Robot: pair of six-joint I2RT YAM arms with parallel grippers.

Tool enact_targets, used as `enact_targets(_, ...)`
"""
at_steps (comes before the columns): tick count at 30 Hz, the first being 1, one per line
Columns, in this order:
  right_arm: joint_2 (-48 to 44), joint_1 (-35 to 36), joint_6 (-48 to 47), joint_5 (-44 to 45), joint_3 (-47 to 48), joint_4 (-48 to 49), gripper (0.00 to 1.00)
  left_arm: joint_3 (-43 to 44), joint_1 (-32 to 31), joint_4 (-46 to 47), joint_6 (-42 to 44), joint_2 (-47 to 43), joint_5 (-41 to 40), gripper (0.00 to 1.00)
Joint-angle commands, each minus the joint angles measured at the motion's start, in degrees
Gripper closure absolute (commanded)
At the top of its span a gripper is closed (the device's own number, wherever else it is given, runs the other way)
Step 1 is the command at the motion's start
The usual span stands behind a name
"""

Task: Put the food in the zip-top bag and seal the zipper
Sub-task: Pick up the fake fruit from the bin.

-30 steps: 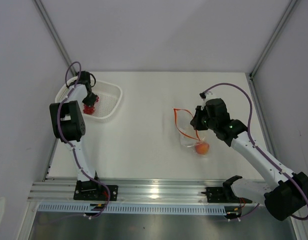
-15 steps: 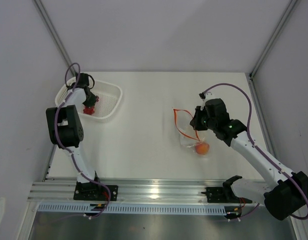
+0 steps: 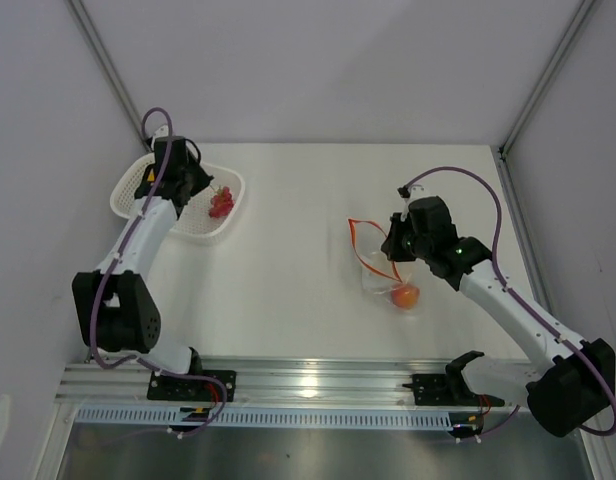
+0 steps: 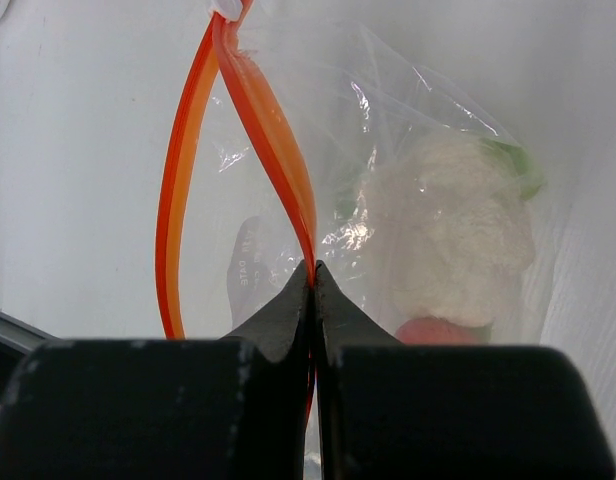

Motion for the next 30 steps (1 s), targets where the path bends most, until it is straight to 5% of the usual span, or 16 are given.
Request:
enact_targets(1, -1.68, -0.30, 0.47, 1.30, 1.73, -0.95, 1.00, -0.76, -1.07, 1.03, 1.60, -6.08, 0.63, 0.99)
enact_targets(8, -2.30, -0.30, 1.61, 1.30, 1.55, -1.22, 1.00, -1.11, -4.14, -0.73, 0.54, -17.66, 4.40, 1.00)
enact_targets(18, -2.56, -0.39, 2.84, -0.28, 3.84, -2.71, 1.00, 3.11, -16.70, -4.16, -1.21, -29.19, 10.47, 0.99)
enact_targets(30, -2.91, 2.51, 6.00, -1.16, 3.66, -3.50, 1.00, 1.35, -33.49, 2.34, -10.35, -29.47, 19.62, 0.99)
